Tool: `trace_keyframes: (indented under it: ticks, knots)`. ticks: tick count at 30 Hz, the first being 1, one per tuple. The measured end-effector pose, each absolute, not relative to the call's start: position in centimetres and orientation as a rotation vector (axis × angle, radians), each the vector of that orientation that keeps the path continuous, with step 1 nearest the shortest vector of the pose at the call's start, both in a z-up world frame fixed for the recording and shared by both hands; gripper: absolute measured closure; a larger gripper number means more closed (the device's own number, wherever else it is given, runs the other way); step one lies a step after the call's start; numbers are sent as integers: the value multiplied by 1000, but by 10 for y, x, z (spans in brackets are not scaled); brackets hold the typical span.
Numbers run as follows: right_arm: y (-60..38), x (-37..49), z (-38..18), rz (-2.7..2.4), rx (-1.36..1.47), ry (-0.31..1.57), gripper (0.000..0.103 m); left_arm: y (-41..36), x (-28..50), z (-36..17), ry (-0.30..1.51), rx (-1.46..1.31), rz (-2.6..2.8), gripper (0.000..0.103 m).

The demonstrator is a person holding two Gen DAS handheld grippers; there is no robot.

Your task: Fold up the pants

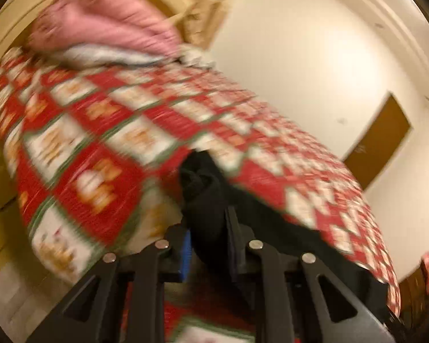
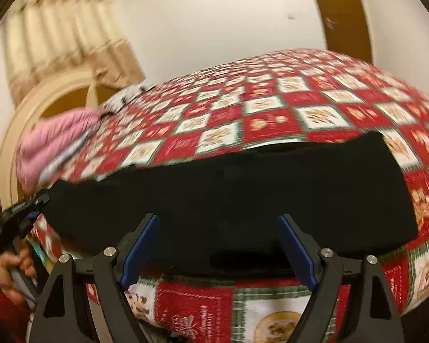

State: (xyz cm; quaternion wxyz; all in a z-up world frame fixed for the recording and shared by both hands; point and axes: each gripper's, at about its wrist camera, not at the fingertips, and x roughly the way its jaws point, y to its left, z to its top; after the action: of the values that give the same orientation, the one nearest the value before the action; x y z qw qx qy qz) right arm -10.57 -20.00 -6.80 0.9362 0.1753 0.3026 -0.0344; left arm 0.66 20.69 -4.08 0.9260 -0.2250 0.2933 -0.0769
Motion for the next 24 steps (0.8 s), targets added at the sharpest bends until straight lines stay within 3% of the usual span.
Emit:
trace_keyframes:
  ticks: [7, 14, 24]
  knots:
    - [-250, -119, -64, -111, 523, 567, 17, 95, -11, 21, 490, -226, -532, 82]
    - [-278, -125, -63, -16, 695, 522, 17, -17, -34, 5, 566, -62, -834, 82]
    - [-278, -57, -77, 330, 994, 586, 17, -27, -54, -13, 626, -1, -849, 82]
